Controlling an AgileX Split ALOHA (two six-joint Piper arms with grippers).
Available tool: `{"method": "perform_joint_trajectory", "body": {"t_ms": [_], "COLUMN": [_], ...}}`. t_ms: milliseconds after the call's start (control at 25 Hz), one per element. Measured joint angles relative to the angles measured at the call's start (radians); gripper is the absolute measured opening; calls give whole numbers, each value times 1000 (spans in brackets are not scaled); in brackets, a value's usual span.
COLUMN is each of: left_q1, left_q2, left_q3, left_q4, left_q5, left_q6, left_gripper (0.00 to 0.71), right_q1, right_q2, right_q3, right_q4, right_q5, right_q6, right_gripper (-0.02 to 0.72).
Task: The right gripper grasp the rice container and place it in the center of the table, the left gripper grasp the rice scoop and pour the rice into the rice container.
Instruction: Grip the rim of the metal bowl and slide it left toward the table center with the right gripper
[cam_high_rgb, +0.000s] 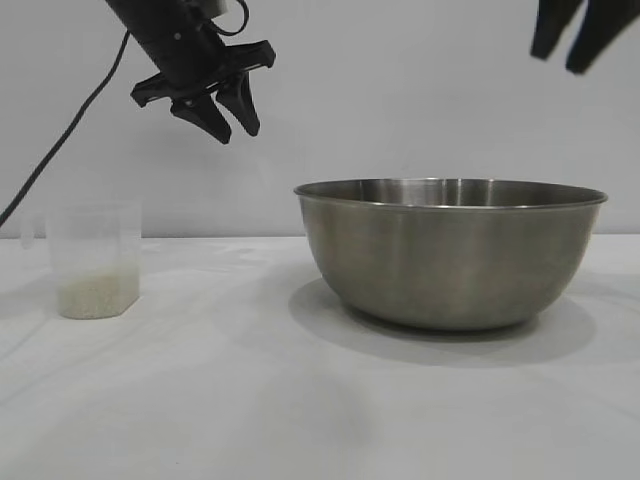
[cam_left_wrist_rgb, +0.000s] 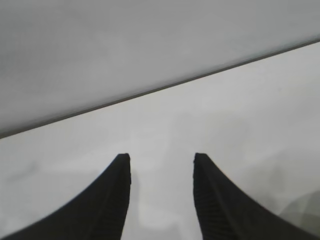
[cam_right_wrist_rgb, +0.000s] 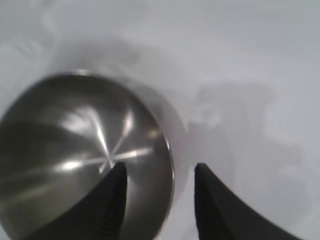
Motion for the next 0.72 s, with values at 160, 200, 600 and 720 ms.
{"method": "perform_joint_trajectory", "body": {"t_ms": [160,200,600,720], "left_q1": [0,0,0,0], "left_q2": [-8,-8,-8,-8], "left_q3": [-4,-4,-8,-8], "left_q4": [6,6,23,24], "left_q5": [2,2,4,4], "left_q6": [0,0,0,0], "left_gripper": [275,275,275,275], "right_q1": [0,0,0,4], "right_q2": [2,12,136,167], "right_q3": [121,134,154,154], "right_q4": [-6,-6,57,60], "right_q5": [-40,-49,-108,-132], "right_q6": [0,0,-13,-16], "right_gripper": [303,303,303,163]}}
